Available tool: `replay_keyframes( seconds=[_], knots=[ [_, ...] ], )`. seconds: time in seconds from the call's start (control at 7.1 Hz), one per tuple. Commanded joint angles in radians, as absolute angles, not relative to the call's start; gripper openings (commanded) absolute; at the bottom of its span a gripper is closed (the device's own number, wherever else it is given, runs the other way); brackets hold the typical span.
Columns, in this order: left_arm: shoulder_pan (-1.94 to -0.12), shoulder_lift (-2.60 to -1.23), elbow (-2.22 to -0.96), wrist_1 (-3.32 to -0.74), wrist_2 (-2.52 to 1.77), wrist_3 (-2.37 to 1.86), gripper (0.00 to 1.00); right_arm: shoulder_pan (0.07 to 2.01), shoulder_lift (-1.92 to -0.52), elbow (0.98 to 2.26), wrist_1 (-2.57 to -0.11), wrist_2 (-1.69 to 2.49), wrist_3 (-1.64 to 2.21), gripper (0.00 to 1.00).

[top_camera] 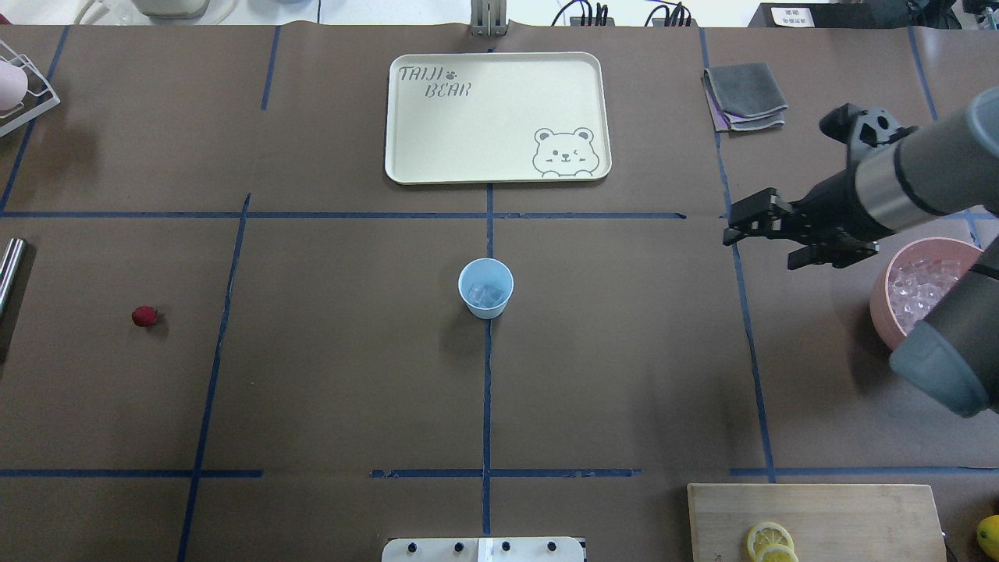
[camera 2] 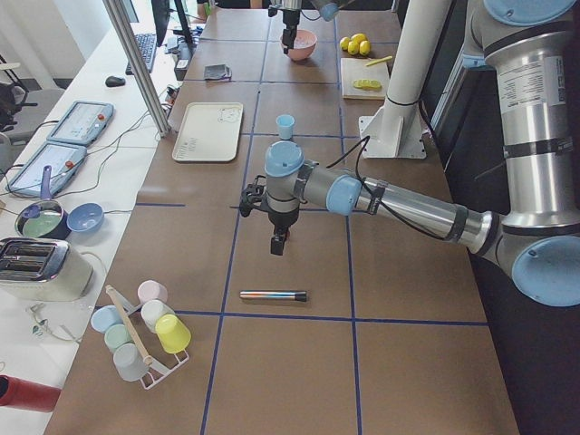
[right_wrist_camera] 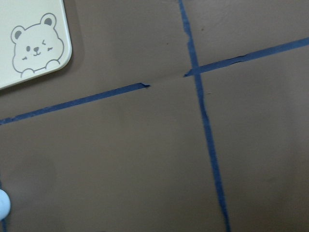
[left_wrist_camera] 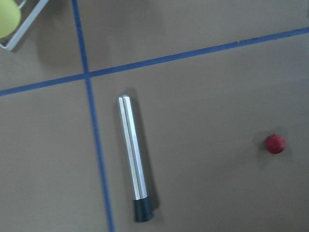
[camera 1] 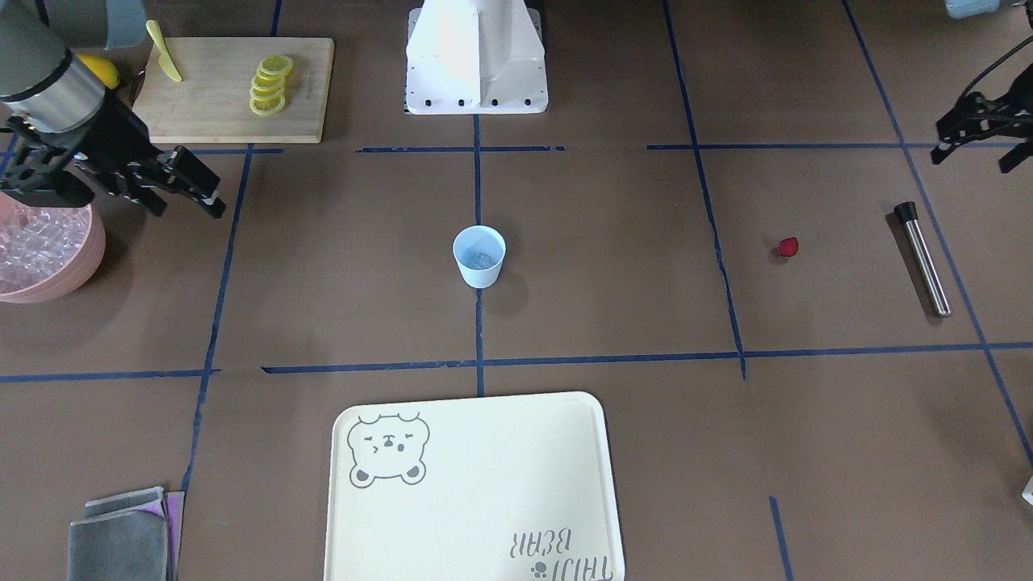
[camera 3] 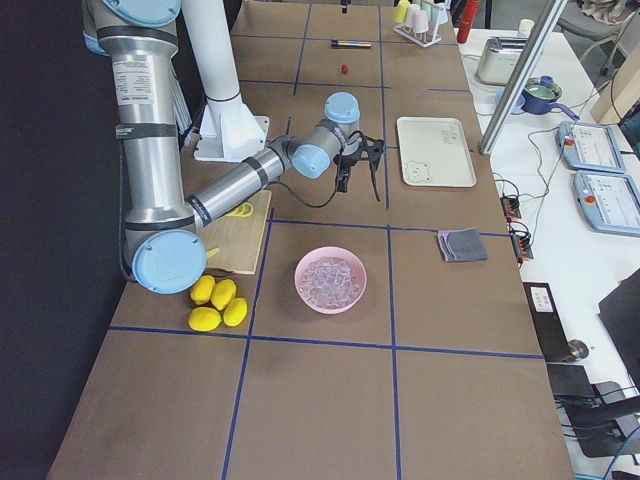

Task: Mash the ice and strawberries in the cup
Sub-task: 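Withdraw the right gripper toward the bowl while the left gripper reaches toward the strawberry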

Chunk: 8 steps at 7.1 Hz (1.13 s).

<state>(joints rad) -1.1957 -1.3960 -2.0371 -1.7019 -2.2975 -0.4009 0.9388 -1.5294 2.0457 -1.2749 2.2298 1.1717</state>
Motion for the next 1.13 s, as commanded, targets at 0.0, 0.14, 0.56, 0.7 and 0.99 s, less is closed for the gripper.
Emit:
replay_keyframes(
  seconds=[0.0,0.14,0.56,0.7,0.99],
  knots=[
    [-0.964,-1.452,-2.029,-1.808,-2.194,-0.709,1.0,0.971,-1.582,2.051,-1.273,2.241,1.081,1.0],
    [-0.866,-1.497,-1.993,-1.818,-2.058,-0.791,1.0,0.968,-1.582,2.042,-1.269,2.238,1.083,1.0],
    [-0.838,-1.589,-1.684,-2.181,-2.022,-0.895,1.0,0.966,-1.566,2.031,-1.264,2.234,1.085,1.0],
    [-0.824,-1.598,-1.665,-2.219,-2.019,-0.932,1.0,0.966,-1.563,2.031,-1.264,2.227,1.081,1.0],
    [-0.816,-1.582,-1.68,-2.22,-2.019,-0.936,1.0,0.966,-1.548,2.031,-1.266,2.221,1.084,1.0]
  ],
)
